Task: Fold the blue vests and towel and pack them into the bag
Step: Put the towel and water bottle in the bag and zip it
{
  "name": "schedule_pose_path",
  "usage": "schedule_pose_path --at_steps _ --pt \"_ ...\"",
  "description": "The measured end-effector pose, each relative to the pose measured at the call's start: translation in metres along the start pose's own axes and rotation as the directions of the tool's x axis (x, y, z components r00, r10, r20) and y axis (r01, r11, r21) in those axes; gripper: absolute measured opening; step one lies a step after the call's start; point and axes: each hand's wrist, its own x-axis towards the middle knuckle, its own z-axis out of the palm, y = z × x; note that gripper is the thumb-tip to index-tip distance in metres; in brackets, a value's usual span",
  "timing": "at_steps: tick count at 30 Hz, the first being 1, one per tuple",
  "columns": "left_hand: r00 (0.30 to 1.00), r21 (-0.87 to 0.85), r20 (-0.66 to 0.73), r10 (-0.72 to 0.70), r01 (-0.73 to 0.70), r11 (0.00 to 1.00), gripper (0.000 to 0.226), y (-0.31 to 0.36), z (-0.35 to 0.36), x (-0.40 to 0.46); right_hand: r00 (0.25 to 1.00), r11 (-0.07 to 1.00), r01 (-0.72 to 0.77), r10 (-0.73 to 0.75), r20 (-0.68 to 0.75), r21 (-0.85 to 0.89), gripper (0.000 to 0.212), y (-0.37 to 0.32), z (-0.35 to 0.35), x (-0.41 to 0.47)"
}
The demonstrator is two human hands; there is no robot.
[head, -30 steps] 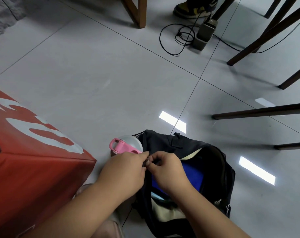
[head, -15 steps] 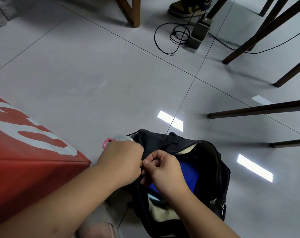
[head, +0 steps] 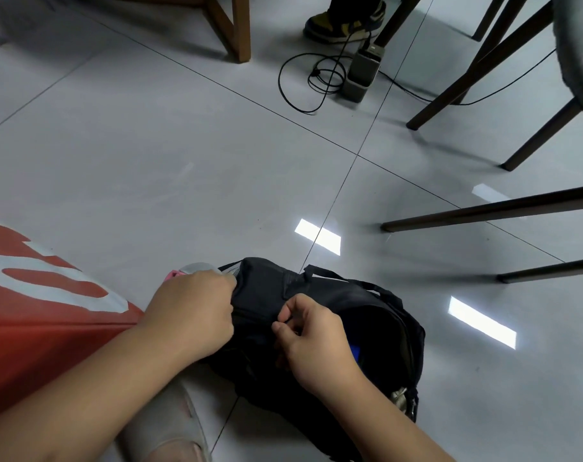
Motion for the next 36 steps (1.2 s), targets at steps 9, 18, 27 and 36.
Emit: schedule_pose_path --at_steps 9,18,27,36 --pt "0.903 0.075 -0.127 0.411 -0.404 0.912 0.031 0.035 0.029 0.008 0.998 0.997 0.035 -0.039 0.054 0.062 0.018 0.003 -0.009 -0.001" --pt "0.902 -0.015 -0.177 0.394 -0.403 0.915 0.024 0.007 0.033 0.006 0.999 0.996 0.050 -0.051 -0.004 -0.075 0.023 0.027 -0.030 -0.009" --pt "0.906 0.034 -0.166 0.389 -0.389 0.921 0.027 0.012 0.034 0.009 0.998 0.992 0.045 -0.049 -0.027 -0.121 0.021 0.050 -0.060 -0.025" --pt "0.765 0.097 -0.124 0.632 -0.624 0.775 0.032 0.083 0.048 -0.002 0.993 0.986 0.114 -0.117 -0.023 -0.118 0.018 0.056 -0.058 -0.033"
